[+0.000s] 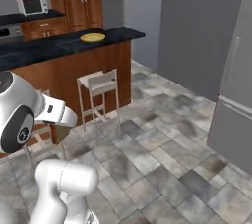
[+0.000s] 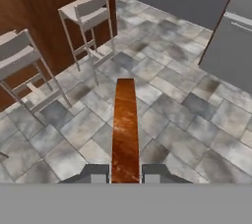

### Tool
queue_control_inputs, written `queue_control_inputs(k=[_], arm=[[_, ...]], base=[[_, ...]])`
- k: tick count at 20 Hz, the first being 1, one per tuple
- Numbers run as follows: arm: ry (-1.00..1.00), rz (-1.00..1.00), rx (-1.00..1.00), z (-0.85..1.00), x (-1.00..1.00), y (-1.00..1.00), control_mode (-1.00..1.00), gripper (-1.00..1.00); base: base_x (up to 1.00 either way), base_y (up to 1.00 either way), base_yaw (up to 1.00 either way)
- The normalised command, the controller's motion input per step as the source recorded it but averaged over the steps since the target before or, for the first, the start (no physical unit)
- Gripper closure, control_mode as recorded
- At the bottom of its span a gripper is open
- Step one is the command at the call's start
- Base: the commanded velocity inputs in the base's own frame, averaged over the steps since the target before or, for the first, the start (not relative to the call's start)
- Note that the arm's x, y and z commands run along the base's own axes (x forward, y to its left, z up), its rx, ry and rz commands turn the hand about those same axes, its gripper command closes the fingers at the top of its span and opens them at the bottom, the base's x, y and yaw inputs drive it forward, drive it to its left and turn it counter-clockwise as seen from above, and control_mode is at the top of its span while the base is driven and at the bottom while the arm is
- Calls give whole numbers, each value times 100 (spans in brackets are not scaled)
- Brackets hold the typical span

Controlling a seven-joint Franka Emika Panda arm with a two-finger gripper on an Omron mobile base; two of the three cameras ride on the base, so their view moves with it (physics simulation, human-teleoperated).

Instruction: Start the toaster. Once the lever pops up, take the bread to the plate on the dining counter.

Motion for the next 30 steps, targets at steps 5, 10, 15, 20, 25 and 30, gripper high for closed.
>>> queue_control_inputs(k=[5,10,15,20,25,30], arm=[[0,0,0,0,0,0,100,100],[0,0,0,0,0,0,100,100],[0,0,0,0,0,0,100,100],[0,0,0,0,0,0,100,100],[0,0,0,0,0,0,100,100],[0,0,0,0,0,0,100,100]], base=[[100,-59,52],[97,-60,54],[95,-60,55],[92,-62,54],[91,-65,53],[76,-69,45]])
